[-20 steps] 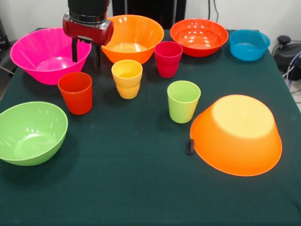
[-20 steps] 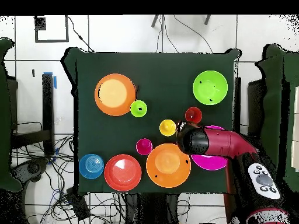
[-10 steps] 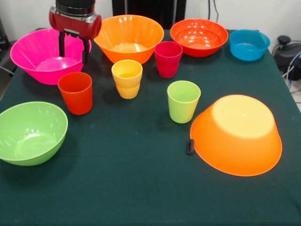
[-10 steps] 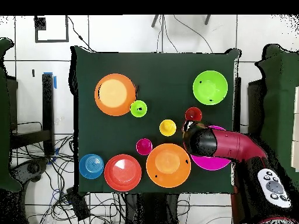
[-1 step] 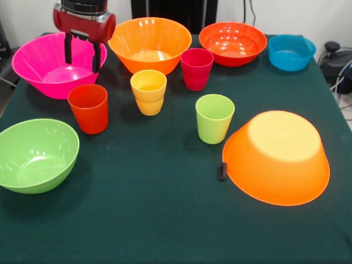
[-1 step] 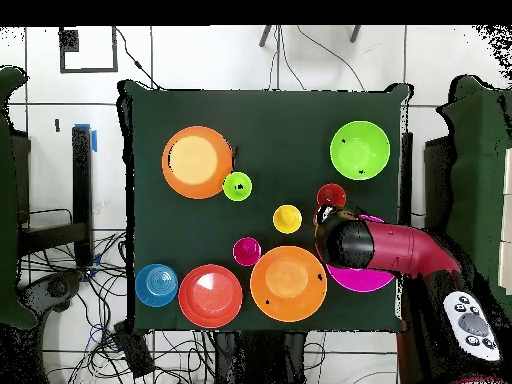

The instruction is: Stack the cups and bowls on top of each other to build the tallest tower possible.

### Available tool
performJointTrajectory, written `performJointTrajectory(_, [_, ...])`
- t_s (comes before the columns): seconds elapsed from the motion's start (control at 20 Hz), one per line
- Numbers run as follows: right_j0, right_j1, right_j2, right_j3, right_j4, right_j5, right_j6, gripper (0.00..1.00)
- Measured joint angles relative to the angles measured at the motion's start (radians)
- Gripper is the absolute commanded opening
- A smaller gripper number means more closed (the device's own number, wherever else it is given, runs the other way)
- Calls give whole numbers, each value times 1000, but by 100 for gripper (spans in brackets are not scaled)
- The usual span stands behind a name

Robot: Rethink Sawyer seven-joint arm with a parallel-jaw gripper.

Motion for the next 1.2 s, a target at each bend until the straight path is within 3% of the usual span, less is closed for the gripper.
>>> performJointTrajectory(1.2, [18,0,-60,4,34,-1,0,100])
